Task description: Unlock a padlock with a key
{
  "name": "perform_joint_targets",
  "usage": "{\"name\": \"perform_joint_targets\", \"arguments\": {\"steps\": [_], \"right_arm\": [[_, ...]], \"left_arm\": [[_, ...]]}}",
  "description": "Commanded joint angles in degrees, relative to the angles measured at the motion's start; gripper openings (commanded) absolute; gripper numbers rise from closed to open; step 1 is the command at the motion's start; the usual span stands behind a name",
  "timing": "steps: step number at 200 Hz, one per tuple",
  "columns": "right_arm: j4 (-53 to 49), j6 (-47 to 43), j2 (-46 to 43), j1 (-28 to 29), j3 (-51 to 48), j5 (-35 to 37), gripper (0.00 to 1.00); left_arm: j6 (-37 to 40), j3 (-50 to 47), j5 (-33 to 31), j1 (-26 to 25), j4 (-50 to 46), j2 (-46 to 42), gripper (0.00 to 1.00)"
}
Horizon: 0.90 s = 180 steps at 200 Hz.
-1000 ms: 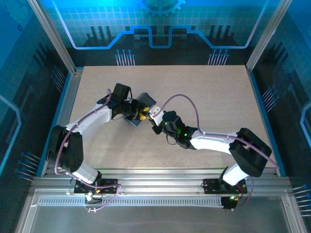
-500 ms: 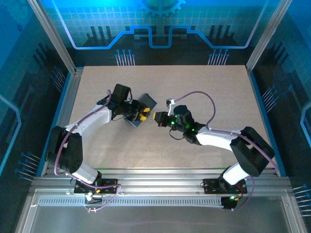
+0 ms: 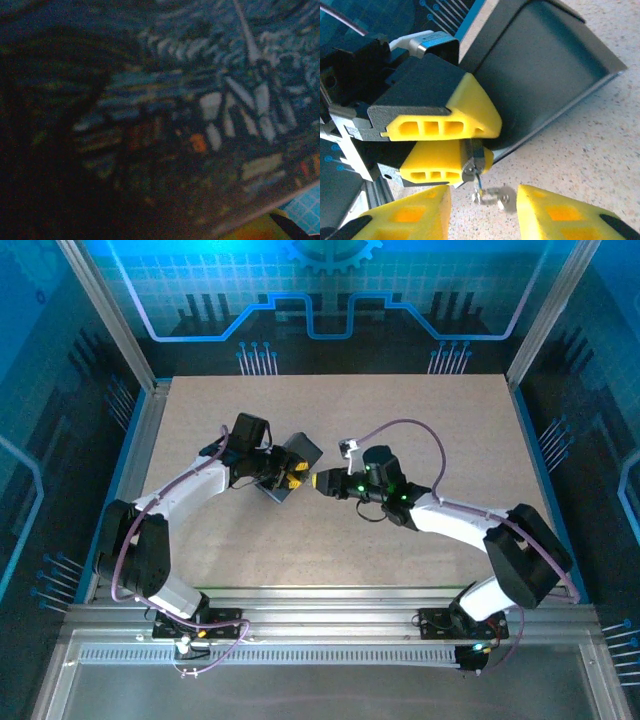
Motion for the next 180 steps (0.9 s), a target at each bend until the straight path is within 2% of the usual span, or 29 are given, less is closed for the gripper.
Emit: {"name": "perform_joint_targets", "arguments": {"steps": [1, 86, 97, 109, 126, 145, 158, 180], "right_arm": [[-0.01, -1.6, 2.89, 0.0, 2.73, -3.73, 0.41], [5.16, 2.69, 8.46, 1.51, 6.63, -4.48, 0.42], [5.97, 3.54, 8.91, 1.43, 6.79, -4.83, 0.35], [6.25, 4.22, 9.3, 1.51, 7.06, -5.38, 0.22], [6.4, 5.14, 9.15, 1.19, 6.66, -5.32, 0.09], [7.61, 6.69, 8.67, 0.07, 5.42, -6.9, 0.02], [7.77, 7.23, 8.08, -0.7, 4.73, -7.6, 0.0], [6.81, 7.01, 7.16, -1.52, 4.17, -7.91, 0.0]], "left_arm": [[0.63, -0.12, 2.37, -0.15, 1.23, -2.44, 0.0], [0.33, -0.52, 2.6, -0.5, 1.9, -2.82, 0.0], [0.07, -0.78, 2.81, -0.57, 2.27, -2.84, 0.0], [0.01, -0.91, 2.81, -0.55, 2.47, -3.01, 0.01], [0.33, -0.92, 2.46, -0.33, 2.08, -3.58, 0.06], [1.79, -0.63, 1.01, 0.17, 0.03, -4.49, 0.11], [3.13, -0.26, -0.64, 0.53, -2.3, -5.34, 0.27], [3.71, -0.54, -1.9, 1.41, -3.68, -6.54, 0.31]]}}
